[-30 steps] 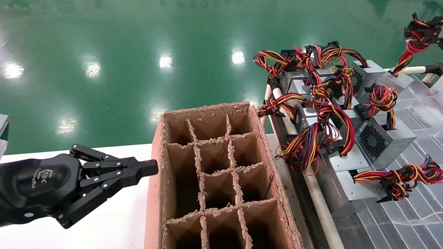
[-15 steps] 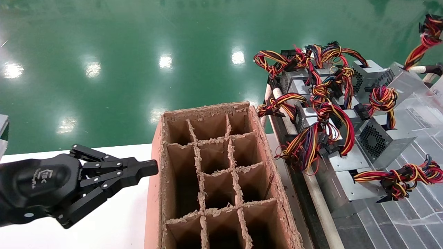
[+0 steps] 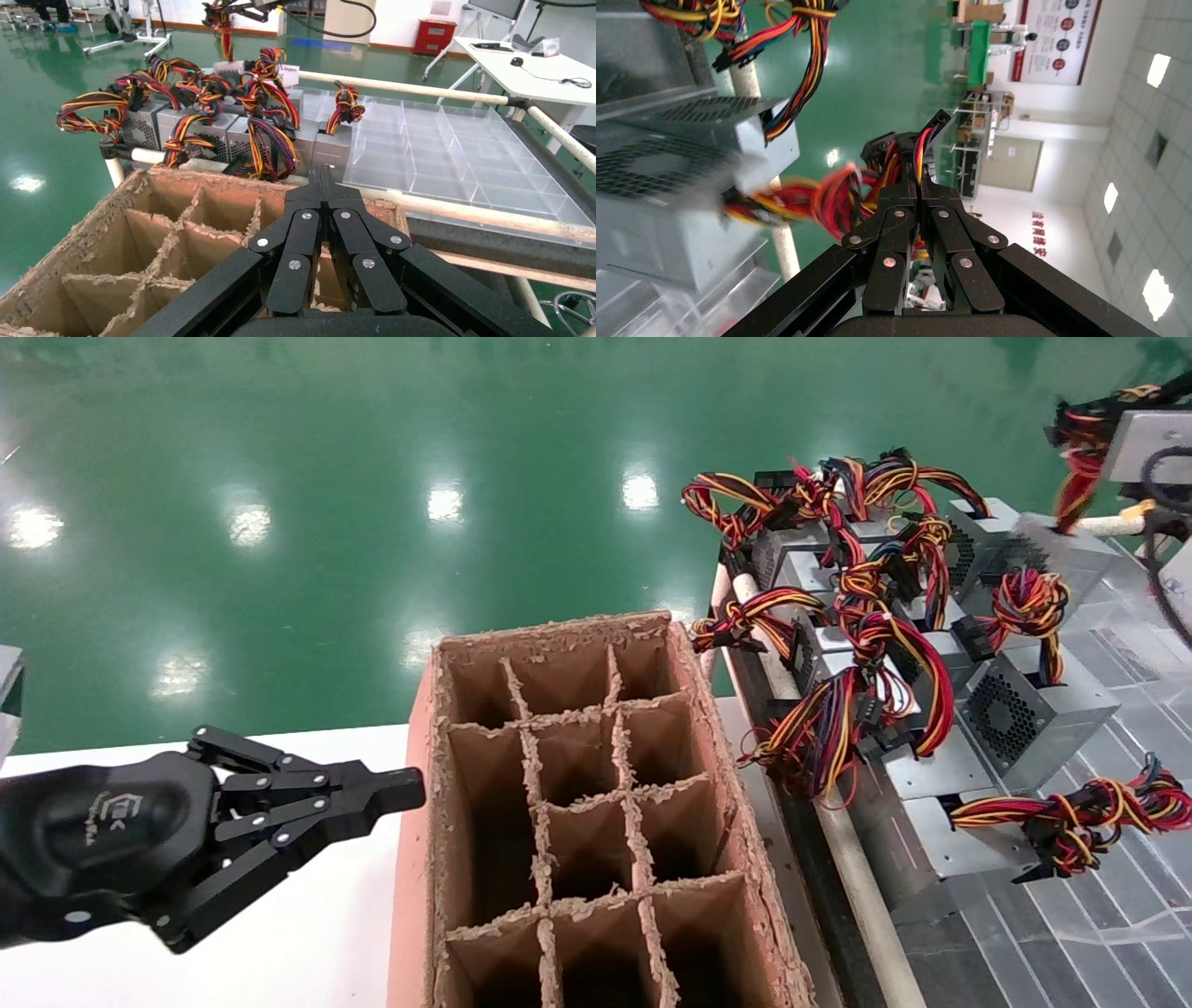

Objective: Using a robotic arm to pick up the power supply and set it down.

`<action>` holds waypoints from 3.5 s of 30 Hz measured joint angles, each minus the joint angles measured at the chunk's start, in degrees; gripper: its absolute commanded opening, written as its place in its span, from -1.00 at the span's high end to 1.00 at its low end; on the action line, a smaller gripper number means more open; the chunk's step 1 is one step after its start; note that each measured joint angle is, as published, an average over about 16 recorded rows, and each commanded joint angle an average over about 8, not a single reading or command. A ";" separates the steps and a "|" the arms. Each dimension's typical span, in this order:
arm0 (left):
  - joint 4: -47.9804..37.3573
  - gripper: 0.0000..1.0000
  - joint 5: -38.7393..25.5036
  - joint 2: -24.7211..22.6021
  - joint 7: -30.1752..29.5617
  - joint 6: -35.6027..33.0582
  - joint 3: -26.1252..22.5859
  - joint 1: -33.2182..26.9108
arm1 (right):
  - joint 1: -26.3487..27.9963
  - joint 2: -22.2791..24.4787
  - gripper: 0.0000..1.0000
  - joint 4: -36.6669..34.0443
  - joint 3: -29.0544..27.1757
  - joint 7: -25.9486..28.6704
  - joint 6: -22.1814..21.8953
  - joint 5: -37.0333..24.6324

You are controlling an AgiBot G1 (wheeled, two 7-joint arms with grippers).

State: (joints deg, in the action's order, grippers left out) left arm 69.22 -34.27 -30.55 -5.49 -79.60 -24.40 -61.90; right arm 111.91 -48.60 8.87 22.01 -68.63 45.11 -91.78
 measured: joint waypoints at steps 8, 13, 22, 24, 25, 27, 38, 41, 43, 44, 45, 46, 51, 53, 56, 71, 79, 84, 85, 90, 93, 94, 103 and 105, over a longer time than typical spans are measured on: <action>0.00 1.00 0.00 0.00 0.00 0.00 0.00 0.00 | -2.05 -1.23 1.00 0.02 -1.13 -3.48 0.54 1.92; 0.00 1.00 0.00 0.00 0.00 0.00 0.00 0.00 | -2.46 -1.52 0.66 -0.44 -1.01 -3.80 1.25 1.85; 0.00 1.00 0.00 0.00 0.00 0.00 0.00 0.00 | -1.62 -1.63 -1.00 -1.16 0.01 -1.77 2.85 0.47; 0.00 1.00 0.00 0.00 0.00 0.00 0.00 0.00 | -1.19 -1.65 -1.00 -1.27 0.23 -1.01 3.28 0.16; 0.00 1.00 0.00 0.00 0.00 0.00 0.00 0.00 | -0.97 -1.63 -1.00 -1.30 0.32 -0.61 3.50 0.03; 0.00 1.00 0.00 0.00 0.00 0.00 0.00 0.00 | -0.49 -1.54 -1.00 -1.30 0.49 0.18 3.94 -0.21; 0.00 1.00 0.00 0.00 0.00 0.00 0.00 0.00 | 1.60 0.84 -1.00 0.55 0.15 5.11 9.23 0.50; 0.00 1.00 0.00 0.00 0.00 0.00 0.00 0.00 | 1.70 1.55 -1.00 1.57 -0.04 6.69 10.69 0.85; 0.00 1.00 0.00 0.00 0.00 0.00 0.00 0.00 | 1.63 1.97 -1.00 2.33 -0.16 7.91 11.73 1.10; 0.00 1.00 0.00 0.00 0.00 0.00 0.00 0.00 | 1.55 2.15 -1.00 2.68 -0.13 8.62 12.20 1.10; 0.00 1.00 0.00 0.00 0.00 0.00 0.00 0.00 | 1.48 2.26 -1.00 2.99 0.02 9.46 12.59 0.91; 0.00 1.00 0.00 0.00 0.00 0.00 0.00 0.00 | 1.44 2.32 -1.00 3.27 0.27 10.39 12.89 0.56; 0.00 1.00 0.00 0.00 0.00 0.00 0.00 0.00 | 1.85 1.90 -1.00 4.22 2.67 16.69 13.55 -3.06; 0.00 1.00 0.00 0.00 0.00 0.00 0.00 0.00 | 2.25 1.63 -1.00 4.65 3.75 19.57 13.94 -4.71; 0.00 1.00 0.00 0.00 0.00 0.00 0.00 0.00 | 2.95 1.23 -1.00 5.55 5.56 24.01 14.63 -7.50; 0.00 1.00 0.00 0.00 0.00 0.00 0.00 0.00 | 3.18 2.96 -1.00 19.57 6.41 39.75 19.19 -8.31; 0.00 0.50 0.00 0.00 0.00 0.00 0.00 0.00 | -1.68 4.89 -1.00 27.41 3.69 43.88 21.44 -1.20; 0.00 -0.75 0.00 0.00 0.00 0.00 0.00 0.00 | -5.60 5.61 -1.00 30.47 2.95 46.91 23.20 2.96; 0.00 -1.00 0.00 0.00 0.00 0.00 0.00 0.00 | -6.50 5.77 -1.00 31.15 2.77 47.56 23.55 3.90; 0.00 -1.00 0.00 0.00 0.00 0.00 0.00 0.00 | -10.93 6.56 -1.00 34.54 1.88 50.77 25.27 8.55; 0.00 -1.00 0.00 0.00 0.00 0.00 0.00 0.00 | -13.56 7.02 -1.00 36.55 1.36 52.68 26.29 11.31; 0.00 -1.00 0.00 0.00 0.00 0.00 0.00 0.00 | -14.42 7.18 -1.00 37.22 1.19 53.31 26.63 12.22; 0.00 -1.00 0.00 0.00 0.00 0.00 0.00 0.00 | -22.19 8.56 -1.00 43.16 -0.37 58.95 29.65 20.37; 0.00 -1.00 0.00 0.00 0.00 0.00 0.00 0.00 | -23.90 8.87 -1.00 44.47 -0.71 60.19 30.31 22.17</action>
State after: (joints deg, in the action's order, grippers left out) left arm 69.22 -34.27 -30.55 -5.49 -79.60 -24.40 -61.90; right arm 88.01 -39.73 53.35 21.30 -8.44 75.42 -69.61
